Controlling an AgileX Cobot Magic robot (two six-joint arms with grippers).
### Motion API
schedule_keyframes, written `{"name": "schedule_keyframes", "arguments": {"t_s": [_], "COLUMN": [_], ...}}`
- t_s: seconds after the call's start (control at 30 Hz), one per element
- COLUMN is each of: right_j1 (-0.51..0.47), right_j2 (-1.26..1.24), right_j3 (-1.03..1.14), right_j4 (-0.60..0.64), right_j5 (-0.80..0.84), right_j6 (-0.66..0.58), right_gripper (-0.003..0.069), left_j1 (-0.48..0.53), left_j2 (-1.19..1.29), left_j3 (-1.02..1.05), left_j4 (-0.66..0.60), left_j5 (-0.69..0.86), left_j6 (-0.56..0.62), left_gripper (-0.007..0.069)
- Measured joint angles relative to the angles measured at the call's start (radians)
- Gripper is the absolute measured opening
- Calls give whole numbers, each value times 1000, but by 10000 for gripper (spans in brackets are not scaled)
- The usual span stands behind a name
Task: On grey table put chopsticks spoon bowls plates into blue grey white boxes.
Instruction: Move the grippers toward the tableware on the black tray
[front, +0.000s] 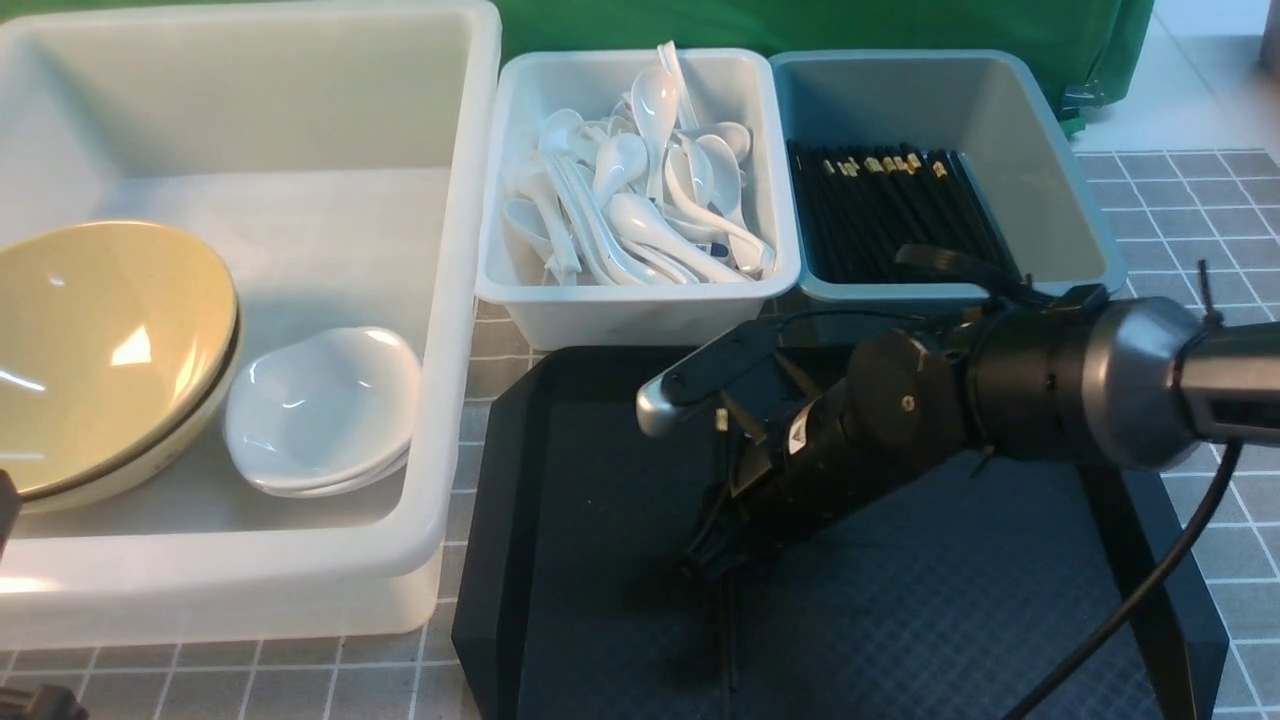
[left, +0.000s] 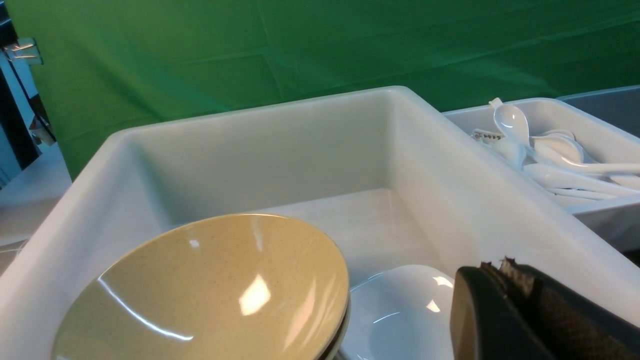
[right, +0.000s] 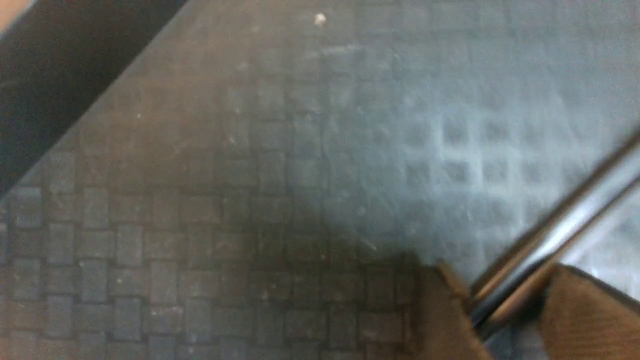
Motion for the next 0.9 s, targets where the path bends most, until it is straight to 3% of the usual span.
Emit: {"name": "schedule_keyframes", "arguments": {"t_s": [0.07, 0.1, 0.13, 0.33, 0.43, 0.67, 0.9], "right_j1": [3, 3, 3, 0, 0, -28, -27], "right_j2": [3, 3, 0, -54, -117, -256, -221], "right_j3": [-3, -2, -4, 11, 23, 23, 23], "right_j4": [-27, -28, -34, -47, -54, -55, -55], "right_j5": [1, 1, 7, 100, 146, 168, 175], "right_j6": [0, 2, 9, 18, 20, 17, -18], "right_gripper": [188, 179, 115, 102, 43, 35, 59], "left_j1": [0, 0, 0, 0, 0, 0, 0], "left_j2": [0, 0, 0, 0, 0, 0, 0], "left_j3": [0, 0, 0, 0, 0, 0, 0], "left_j4": [0, 0, 0, 0, 0, 0, 0], "left_j5": [0, 0, 0, 0, 0, -3, -3], "left_j6": [0, 0, 0, 0, 0, 0, 0], "left_gripper": [-10, -10, -10, -10, -10, -10, -10]}}
